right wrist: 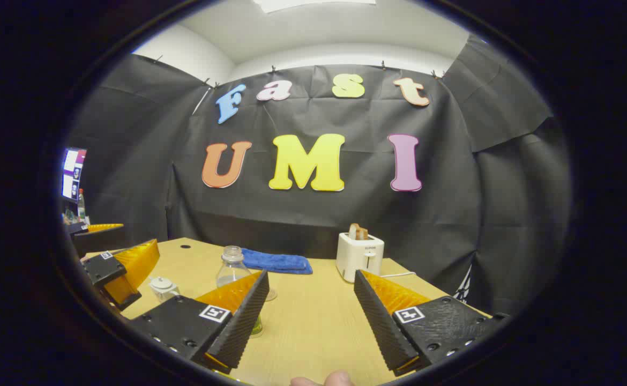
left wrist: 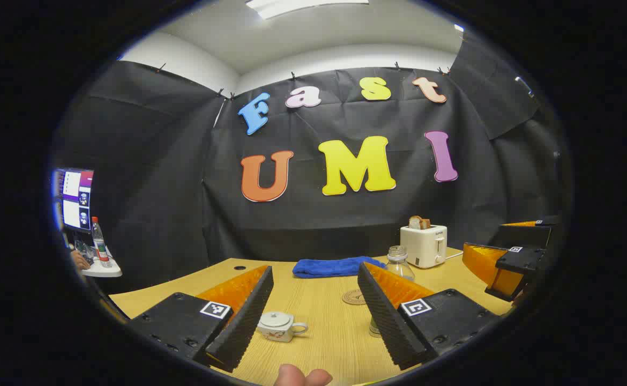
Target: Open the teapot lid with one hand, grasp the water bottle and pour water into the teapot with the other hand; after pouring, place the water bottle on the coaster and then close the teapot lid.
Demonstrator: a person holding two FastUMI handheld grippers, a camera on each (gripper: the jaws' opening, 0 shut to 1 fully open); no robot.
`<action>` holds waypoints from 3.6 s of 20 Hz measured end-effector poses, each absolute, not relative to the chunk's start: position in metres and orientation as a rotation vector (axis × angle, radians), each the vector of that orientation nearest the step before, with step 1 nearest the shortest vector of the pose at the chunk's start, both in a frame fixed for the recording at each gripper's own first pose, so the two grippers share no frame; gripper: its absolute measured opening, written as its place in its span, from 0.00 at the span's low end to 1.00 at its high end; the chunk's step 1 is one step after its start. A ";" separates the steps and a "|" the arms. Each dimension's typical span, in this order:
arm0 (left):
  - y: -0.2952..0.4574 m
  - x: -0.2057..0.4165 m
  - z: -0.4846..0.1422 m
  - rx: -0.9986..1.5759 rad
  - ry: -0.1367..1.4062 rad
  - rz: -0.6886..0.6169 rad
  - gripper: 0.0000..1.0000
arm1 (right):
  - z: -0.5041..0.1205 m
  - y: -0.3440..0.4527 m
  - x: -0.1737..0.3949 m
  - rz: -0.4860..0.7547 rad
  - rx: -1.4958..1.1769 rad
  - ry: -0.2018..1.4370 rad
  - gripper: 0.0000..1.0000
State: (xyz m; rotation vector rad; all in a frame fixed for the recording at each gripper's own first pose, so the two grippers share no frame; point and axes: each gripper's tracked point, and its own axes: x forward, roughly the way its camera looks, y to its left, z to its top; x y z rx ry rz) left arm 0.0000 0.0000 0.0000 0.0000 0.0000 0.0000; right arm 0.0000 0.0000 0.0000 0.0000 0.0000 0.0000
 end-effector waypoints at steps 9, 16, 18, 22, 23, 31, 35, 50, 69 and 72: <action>0.001 0.000 -0.004 0.002 0.019 0.012 0.99 | -0.002 0.014 0.002 0.030 0.006 0.006 0.95; 0.002 0.001 -0.004 0.010 0.018 0.009 0.99 | 0.001 0.022 -0.002 0.048 0.008 -0.004 0.95; 0.001 0.001 -0.005 0.009 0.021 0.005 0.99 | 0.001 0.022 -0.003 0.049 0.005 -0.006 0.95; 0.002 0.001 -0.007 0.006 0.030 0.005 0.99 | 0.000 0.021 -0.001 0.046 0.004 -0.005 0.95; 0.003 0.001 -0.008 0.004 0.034 0.008 0.99 | 0.001 0.019 -0.002 0.041 0.007 -0.009 0.95; 0.034 0.004 -0.038 -0.009 0.106 0.023 0.99 | -0.019 0.018 0.005 0.055 0.013 0.006 0.95; 0.050 0.009 -0.074 -0.036 0.202 0.030 0.99 | -0.041 0.015 0.013 0.060 0.021 0.055 0.95; 0.060 0.064 -0.136 -0.038 0.397 0.032 0.66 | -0.055 -0.008 0.026 0.012 -0.007 0.102 0.95; 0.074 0.071 -0.125 -0.014 0.341 0.088 0.03 | -0.069 -0.018 0.034 -0.001 -0.003 0.121 0.95; 0.078 0.071 -0.114 -0.016 0.314 0.084 0.03 | -0.072 -0.016 0.037 0.011 0.017 0.128 0.95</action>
